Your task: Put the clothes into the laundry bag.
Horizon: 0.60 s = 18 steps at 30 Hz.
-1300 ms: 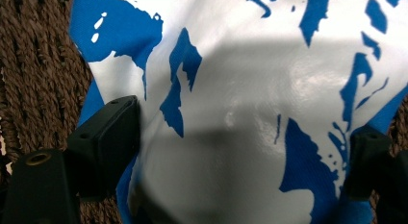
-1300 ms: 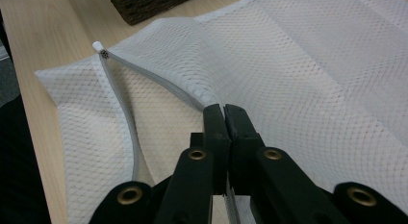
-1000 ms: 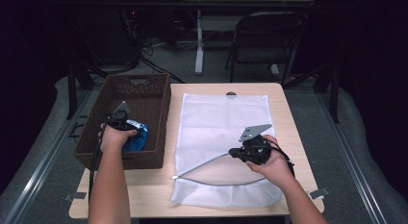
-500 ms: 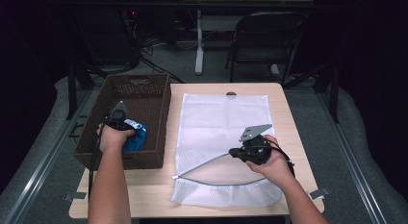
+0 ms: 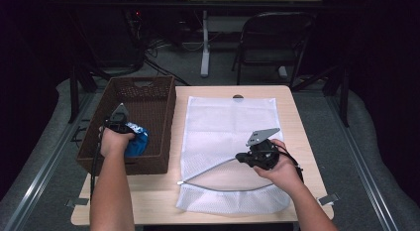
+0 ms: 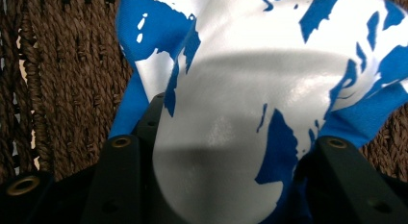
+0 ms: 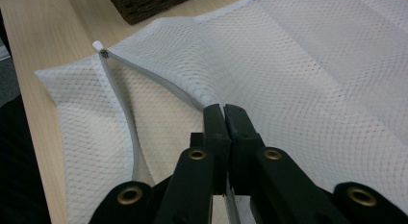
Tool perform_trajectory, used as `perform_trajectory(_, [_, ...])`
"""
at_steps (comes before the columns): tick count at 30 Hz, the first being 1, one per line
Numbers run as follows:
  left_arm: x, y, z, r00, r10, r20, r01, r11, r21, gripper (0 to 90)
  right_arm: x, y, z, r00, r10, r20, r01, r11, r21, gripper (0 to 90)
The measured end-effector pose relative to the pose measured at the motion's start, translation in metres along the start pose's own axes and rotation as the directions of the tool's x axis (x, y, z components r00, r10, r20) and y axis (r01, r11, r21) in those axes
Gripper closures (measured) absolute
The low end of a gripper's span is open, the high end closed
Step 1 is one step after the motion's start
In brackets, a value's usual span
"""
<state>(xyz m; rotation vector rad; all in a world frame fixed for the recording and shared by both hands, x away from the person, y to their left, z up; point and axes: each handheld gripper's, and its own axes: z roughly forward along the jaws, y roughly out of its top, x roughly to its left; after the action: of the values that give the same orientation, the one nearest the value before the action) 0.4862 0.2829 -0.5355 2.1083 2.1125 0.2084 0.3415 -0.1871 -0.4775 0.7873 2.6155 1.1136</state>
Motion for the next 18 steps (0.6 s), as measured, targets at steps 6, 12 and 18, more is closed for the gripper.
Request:
perform_trajectory(6, [-0.0002, 0.0000, -0.0017, 1.0000, -0.001, 0.000, 0.001, 1.0000, -0.006, 55.2, 0.0003, 0.0001, 0.0005, 1.0000, 0.001, 0.002, -0.001, 1.000, 0.000, 88.3])
perform_trajectory(12, [-0.0008, -0.0004, -0.0048, 1.0000, 0.002, 0.003, -0.001, 0.9996, -0.027, 57.4, 0.0003, 0.0001, 0.0001, 1.0000, 0.001, 0.001, -0.001, 1.000, 0.000, 88.3])
perform_trajectory(18, [-0.0003, 0.0002, -0.0101, 0.9995, 0.009, 0.030, -0.007, 0.9977, -0.067, 58.0, -0.0001, 0.0000, 0.0004, 1.0000, 0.001, 0.002, -0.001, 1.000, 0.000, 88.4])
